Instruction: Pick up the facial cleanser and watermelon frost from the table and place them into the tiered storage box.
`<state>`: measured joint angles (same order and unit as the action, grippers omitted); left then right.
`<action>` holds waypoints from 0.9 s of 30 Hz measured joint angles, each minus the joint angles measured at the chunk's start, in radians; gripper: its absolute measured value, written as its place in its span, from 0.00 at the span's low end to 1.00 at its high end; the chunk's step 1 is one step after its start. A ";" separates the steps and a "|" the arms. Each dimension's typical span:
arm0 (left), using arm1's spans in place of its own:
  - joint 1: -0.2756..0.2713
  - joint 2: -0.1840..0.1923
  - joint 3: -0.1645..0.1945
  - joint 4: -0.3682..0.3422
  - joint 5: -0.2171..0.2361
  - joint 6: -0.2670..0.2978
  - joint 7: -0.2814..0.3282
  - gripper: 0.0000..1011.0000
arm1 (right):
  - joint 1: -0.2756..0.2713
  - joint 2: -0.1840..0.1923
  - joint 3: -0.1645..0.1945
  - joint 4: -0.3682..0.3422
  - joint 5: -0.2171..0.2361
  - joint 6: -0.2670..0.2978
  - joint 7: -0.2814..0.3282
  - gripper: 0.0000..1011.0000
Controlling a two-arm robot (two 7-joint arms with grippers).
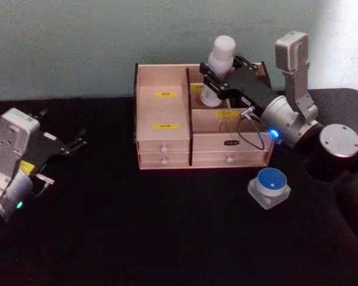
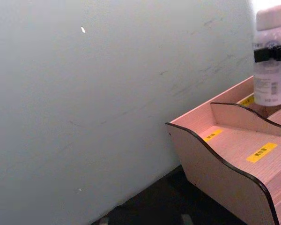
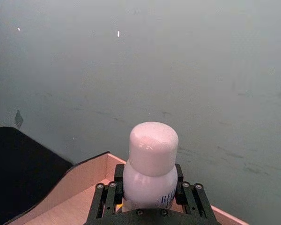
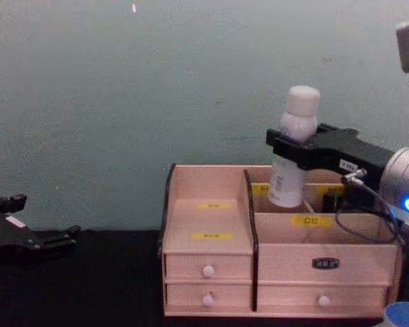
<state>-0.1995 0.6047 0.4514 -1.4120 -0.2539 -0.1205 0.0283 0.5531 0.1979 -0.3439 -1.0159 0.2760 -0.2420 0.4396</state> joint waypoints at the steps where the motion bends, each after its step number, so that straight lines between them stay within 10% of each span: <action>1: 0.000 0.000 0.000 0.000 0.000 0.000 0.000 0.99 | 0.004 -0.002 0.000 0.008 -0.002 -0.003 0.002 0.59; 27: 0.000 0.000 0.000 0.000 0.000 0.000 0.000 0.99 | 0.062 -0.046 0.009 0.163 -0.043 -0.008 0.009 0.59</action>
<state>-0.1995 0.6047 0.4514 -1.4120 -0.2539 -0.1206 0.0283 0.6154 0.1521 -0.3351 -0.8529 0.2333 -0.2500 0.4491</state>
